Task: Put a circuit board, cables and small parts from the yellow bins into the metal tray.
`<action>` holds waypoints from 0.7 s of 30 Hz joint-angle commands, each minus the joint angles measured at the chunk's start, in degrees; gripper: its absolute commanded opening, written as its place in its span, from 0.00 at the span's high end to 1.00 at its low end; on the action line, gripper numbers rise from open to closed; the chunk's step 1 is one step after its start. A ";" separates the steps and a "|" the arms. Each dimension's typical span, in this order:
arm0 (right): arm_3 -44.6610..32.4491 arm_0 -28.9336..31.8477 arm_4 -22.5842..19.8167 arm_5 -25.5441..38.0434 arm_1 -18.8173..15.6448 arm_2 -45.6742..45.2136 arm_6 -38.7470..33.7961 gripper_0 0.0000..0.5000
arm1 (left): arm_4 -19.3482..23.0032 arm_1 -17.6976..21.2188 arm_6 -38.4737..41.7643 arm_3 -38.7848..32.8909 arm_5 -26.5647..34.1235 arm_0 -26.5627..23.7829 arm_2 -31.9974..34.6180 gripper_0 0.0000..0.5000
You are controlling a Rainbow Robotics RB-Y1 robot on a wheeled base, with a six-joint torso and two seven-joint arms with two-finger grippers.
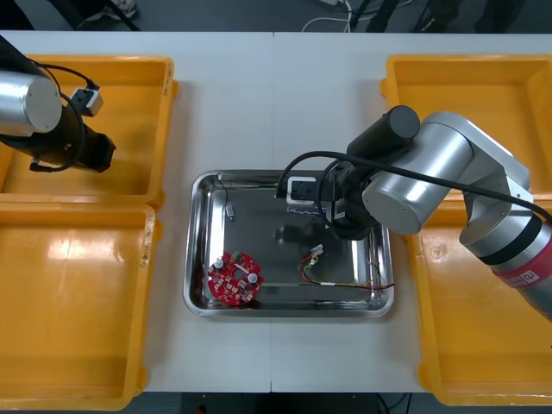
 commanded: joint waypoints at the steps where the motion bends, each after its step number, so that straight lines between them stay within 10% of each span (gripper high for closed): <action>1: -1.88 1.75 1.59 -1.82 -1.36 0.49 1.94 1.00 | -1.26 1.61 -4.65 -5.31 4.57 -2.19 3.82 1.00; 15: -1.88 2.19 2.73 -3.23 -1.01 1.89 1.85 1.00 | -3.02 1.78 -3.94 -12.34 15.56 -2.19 8.66 1.00; 21: -1.88 2.19 3.52 -3.49 -0.74 1.89 1.85 0.17 | -3.19 1.69 -2.89 -16.30 20.30 -2.19 9.01 1.00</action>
